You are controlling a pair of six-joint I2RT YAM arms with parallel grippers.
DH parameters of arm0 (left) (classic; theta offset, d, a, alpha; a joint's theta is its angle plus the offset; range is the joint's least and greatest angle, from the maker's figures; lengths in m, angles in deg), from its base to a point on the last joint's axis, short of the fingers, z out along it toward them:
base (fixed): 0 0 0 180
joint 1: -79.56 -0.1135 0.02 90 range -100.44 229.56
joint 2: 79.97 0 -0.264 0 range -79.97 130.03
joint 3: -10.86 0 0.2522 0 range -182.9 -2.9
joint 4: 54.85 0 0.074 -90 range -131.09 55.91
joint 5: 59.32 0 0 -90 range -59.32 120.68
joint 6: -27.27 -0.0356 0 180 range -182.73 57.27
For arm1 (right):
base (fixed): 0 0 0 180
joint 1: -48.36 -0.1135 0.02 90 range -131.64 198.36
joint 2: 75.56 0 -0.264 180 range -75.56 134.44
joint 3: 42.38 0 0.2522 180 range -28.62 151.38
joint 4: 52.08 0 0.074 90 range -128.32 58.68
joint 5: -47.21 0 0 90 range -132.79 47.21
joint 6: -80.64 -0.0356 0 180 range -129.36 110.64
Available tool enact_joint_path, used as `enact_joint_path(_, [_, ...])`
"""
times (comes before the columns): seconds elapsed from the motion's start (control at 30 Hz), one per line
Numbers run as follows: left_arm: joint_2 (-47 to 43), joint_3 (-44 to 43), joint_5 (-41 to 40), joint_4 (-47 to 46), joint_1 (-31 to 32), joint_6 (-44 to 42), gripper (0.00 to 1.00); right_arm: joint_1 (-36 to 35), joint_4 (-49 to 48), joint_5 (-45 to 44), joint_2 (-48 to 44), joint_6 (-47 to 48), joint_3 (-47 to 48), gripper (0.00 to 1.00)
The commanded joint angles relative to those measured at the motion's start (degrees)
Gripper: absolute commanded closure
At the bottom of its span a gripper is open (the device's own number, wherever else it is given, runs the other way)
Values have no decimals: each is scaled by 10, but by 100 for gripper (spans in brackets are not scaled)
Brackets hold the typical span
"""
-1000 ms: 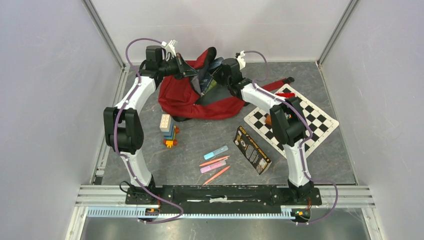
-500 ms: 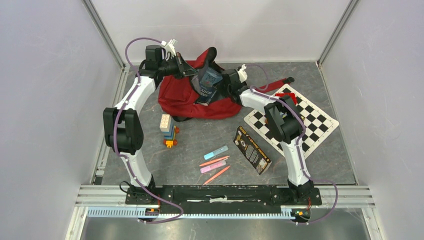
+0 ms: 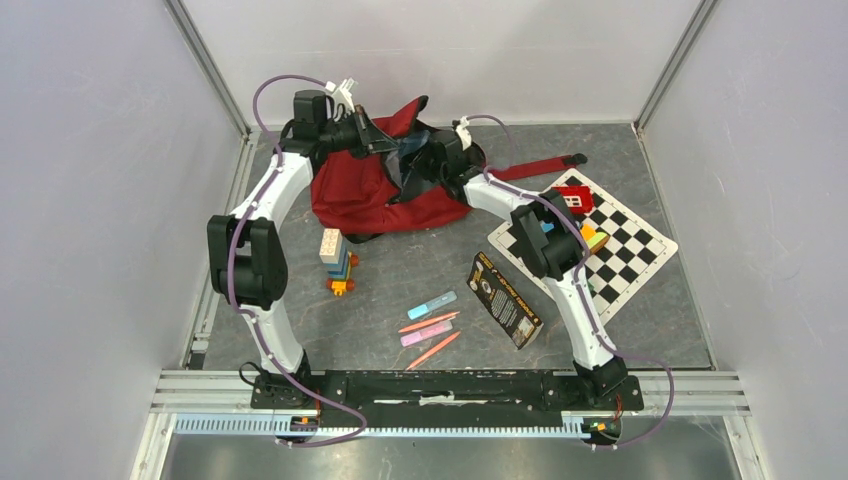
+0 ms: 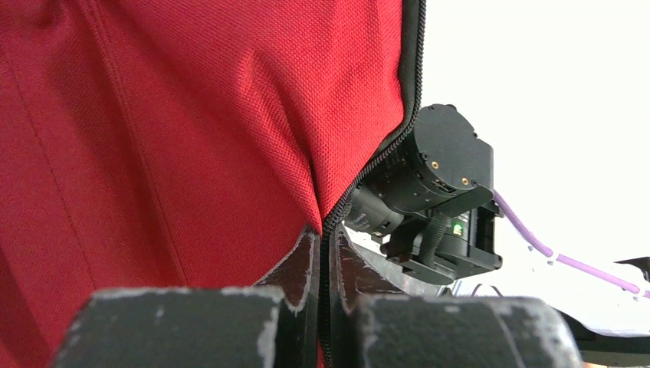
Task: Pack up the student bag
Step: Place the book in the student bag.
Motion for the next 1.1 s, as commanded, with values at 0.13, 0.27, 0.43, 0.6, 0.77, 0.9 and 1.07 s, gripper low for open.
enact_joint_path(0.13, [-12,-39,24,-23,15,23,98,-16,-123,96,9,34,32,100])
enact_joint_path(0.27, [-12,-46,31,-22,14,27,98,-18,-175,95,36,-21,53,100])
enact_joint_path(0.43, [-21,-39,31,-23,15,30,98,-26,-84,56,70,-13,110,96])
enact_joint_path(0.6, [-28,-32,24,-16,14,20,98,-25,-73,64,52,8,56,71])
enact_joint_path(0.77, [-35,-35,1,17,8,-11,98,-18,-68,50,10,63,29,50])
enact_joint_path(0.9, [-38,-32,-9,31,-3,-18,98,-10,-68,19,-44,94,-36,42])
enact_joint_path(1.07, [-37,-30,-8,31,-6,-17,98,-7,-68,13,-65,116,-61,41])
